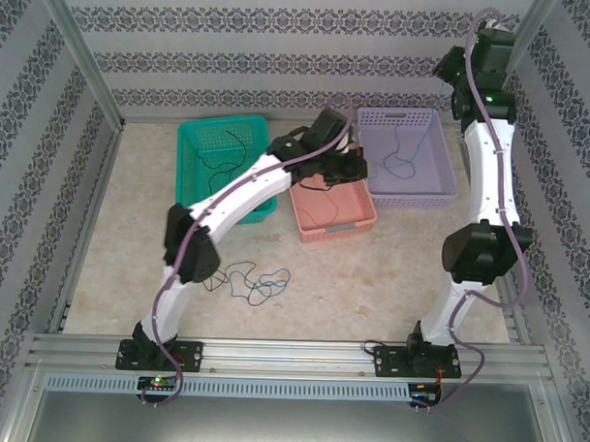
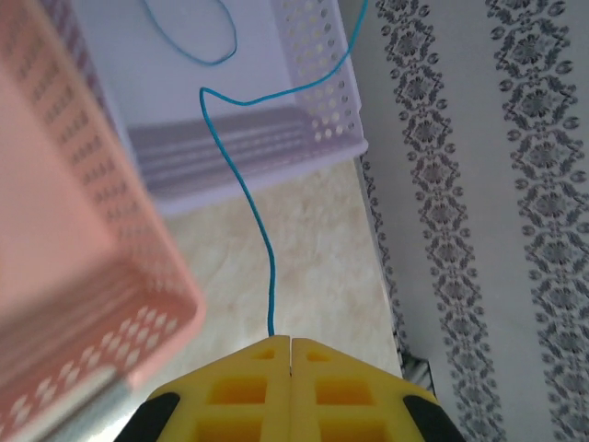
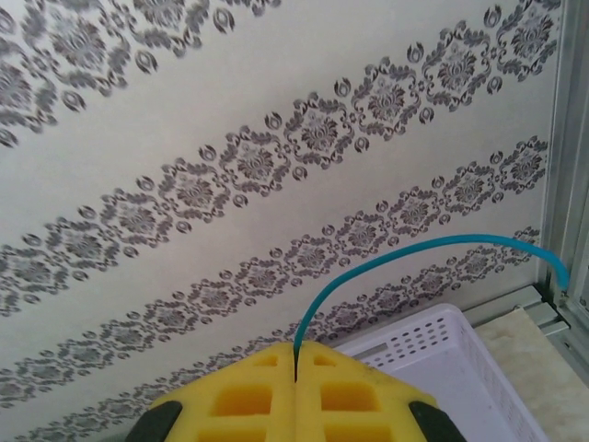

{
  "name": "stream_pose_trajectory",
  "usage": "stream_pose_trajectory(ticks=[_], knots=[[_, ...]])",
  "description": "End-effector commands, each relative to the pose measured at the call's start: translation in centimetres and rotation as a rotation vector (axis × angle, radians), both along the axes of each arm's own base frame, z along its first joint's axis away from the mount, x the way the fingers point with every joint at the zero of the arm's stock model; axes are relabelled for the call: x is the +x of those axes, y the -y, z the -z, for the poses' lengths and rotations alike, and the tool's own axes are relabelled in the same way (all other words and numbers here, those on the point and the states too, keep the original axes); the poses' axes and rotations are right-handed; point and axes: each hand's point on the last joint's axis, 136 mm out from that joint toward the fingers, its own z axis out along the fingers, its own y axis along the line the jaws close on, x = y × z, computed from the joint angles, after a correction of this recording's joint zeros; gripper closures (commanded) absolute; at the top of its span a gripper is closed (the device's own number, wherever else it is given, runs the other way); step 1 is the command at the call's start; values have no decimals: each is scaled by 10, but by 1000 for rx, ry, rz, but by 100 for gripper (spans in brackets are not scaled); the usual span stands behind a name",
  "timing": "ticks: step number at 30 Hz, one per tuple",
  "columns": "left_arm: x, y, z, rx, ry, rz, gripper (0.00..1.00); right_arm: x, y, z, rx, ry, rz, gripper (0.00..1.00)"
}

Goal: Untangle the cables

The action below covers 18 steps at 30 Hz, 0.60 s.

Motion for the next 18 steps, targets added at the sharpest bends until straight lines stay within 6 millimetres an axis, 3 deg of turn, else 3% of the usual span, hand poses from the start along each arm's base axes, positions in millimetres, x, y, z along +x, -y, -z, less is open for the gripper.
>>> stream_pose_trajectory(ticks=[1,5,10,16,18], knots=[[24,22,4,-22,74,9,100,10,14,14,-65,-42,30,100],[59,41,36,-69,118,-57,100,29,19,42,-61,-86,19,100],[87,68,57,-180,187,-100,100,45,21,84,-52,-163,9,100],[99,82,66,-227,205,-119,98,48,16,130,-17,-268,-18,100],[95,83,68,-224,191,-103,93,45,16,144,-18,-305,-19,100]])
